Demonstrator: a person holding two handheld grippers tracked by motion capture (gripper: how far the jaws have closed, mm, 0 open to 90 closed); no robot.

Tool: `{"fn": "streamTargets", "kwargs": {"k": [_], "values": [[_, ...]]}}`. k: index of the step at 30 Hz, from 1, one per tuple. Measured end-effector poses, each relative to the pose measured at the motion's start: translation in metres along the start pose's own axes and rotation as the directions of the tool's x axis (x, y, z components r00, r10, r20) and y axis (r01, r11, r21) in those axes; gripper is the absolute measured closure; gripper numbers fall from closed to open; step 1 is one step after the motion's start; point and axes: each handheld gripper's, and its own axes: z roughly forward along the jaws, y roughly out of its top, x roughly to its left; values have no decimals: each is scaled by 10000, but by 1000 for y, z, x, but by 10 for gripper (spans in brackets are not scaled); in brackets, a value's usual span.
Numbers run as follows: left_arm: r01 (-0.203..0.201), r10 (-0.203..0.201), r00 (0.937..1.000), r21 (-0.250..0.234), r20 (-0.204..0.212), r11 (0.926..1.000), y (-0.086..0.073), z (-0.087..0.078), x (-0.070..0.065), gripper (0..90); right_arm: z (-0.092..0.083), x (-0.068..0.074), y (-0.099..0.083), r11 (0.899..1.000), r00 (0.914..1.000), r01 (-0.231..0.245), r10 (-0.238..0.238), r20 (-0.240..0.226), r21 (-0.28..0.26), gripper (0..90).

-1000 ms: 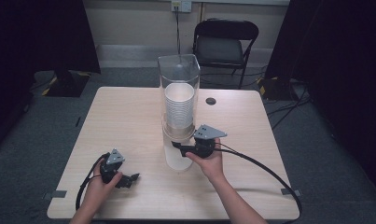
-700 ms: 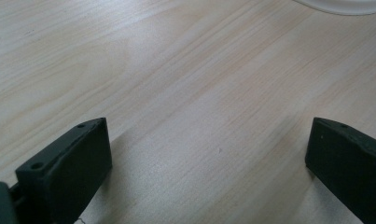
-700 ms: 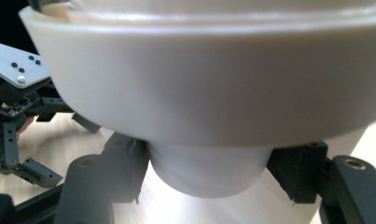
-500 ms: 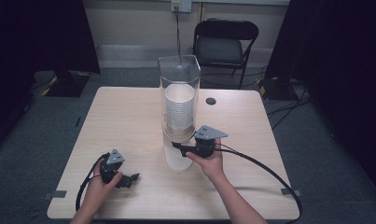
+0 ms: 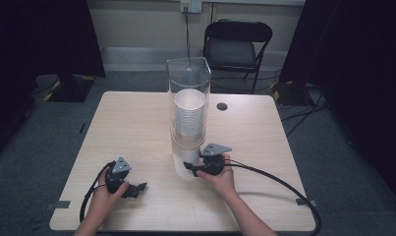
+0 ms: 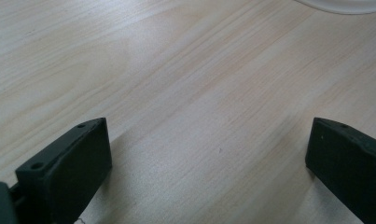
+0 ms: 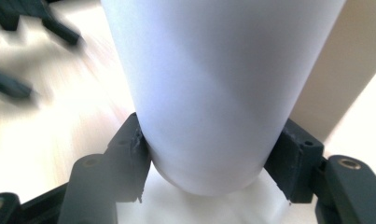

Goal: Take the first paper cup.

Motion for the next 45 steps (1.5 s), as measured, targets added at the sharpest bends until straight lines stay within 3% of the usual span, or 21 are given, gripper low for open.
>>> {"fn": "streamTargets", "kwargs": {"k": [1,3,5,6,9,17,21,23,36,42,45], "values": [[-19,19,10000,35,18,10000,0,0,0,0,0,-2,1,9994,9993,-270,265,-262,-210,375],[-29,29,10000,44,17,10000,0,0,0,0,-2,-6,3,9998,9998,179,-179,-62,109,374],[-28,28,10000,36,23,10000,0,0,0,0,-3,-9,3,9996,9997,141,-135,-221,235,373],[-19,19,10000,27,23,10000,0,0,0,0,-6,-13,3,9961,9987,485,-470,-220,744,371],[-34,34,10000,39,21,10000,0,0,0,0,-11,-17,1,9923,9980,605,-582,-235,1083,369],[6,-6,10000,11,23,10000,0,0,0,0,-36,-41,-14,9932,9995,22,-60,315,1166,366],[6,-6,10000,9,23,10000,0,0,0,0,-49,-54,-22,9911,9969,-500,421,659,1231,363],[16,-16,10000,8,20,10000,0,0,0,0,-53,-59,-26,9892,9958,-553,447,803,1356,361],[7,-7,10000,7,22,10000,0,0,0,0,-55,-64,-29,9768,9929,-351,101,1182,2112,357],[3,-3,10000,9,22,10000,0,0,0,0,-55,-64,-29,9769,9919,-314,44,1272,2114,357],[-17,17,10000,27,22,10000,0,0,0,0,-58,-62,-29,9839,9917,-179,-51,1284,1776,358]]}}
